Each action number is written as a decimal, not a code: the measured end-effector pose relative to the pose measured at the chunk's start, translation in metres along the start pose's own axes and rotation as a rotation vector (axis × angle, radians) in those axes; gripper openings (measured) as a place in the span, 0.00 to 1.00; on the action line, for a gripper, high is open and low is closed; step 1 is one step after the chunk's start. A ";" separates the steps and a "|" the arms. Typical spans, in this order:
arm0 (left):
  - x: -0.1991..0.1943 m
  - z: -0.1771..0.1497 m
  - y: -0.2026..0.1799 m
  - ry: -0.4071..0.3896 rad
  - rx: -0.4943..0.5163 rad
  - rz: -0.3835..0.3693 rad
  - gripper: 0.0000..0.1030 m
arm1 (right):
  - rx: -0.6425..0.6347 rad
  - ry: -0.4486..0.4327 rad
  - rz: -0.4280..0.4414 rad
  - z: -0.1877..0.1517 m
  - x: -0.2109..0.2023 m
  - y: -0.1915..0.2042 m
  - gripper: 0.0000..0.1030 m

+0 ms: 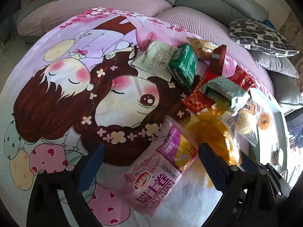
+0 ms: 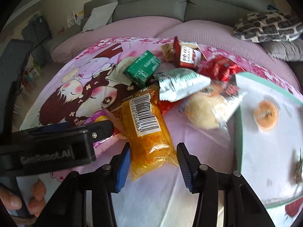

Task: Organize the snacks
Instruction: 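Grasp the yellow bread bag with the right tool while the left tool grasps the pink cake bag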

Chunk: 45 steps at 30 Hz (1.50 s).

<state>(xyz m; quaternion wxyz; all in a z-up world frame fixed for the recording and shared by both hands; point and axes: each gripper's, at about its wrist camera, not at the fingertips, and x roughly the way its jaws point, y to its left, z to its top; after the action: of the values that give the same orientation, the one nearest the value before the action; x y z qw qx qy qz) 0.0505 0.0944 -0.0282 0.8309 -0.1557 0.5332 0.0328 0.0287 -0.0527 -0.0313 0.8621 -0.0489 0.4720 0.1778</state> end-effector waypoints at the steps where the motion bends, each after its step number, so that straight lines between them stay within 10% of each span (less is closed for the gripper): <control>1: 0.001 0.000 0.000 0.004 0.003 0.000 0.88 | 0.008 0.005 -0.002 -0.003 -0.002 -0.003 0.49; 26: 0.012 -0.009 -0.026 0.014 0.104 0.014 0.78 | 0.093 0.022 -0.023 -0.014 -0.007 -0.032 0.49; 31: 0.008 -0.006 -0.007 -0.019 0.041 0.044 0.47 | 0.090 0.018 -0.028 -0.015 -0.008 -0.030 0.49; 45: 0.011 -0.004 -0.007 -0.037 0.020 0.071 0.43 | 0.080 0.002 -0.014 -0.010 0.002 -0.027 0.51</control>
<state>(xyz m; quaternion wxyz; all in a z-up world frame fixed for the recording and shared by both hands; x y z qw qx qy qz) 0.0532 0.0852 -0.0381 0.8405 -0.1277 0.5232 0.0596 0.0314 -0.0801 -0.0408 0.8640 -0.0177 0.4794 0.1528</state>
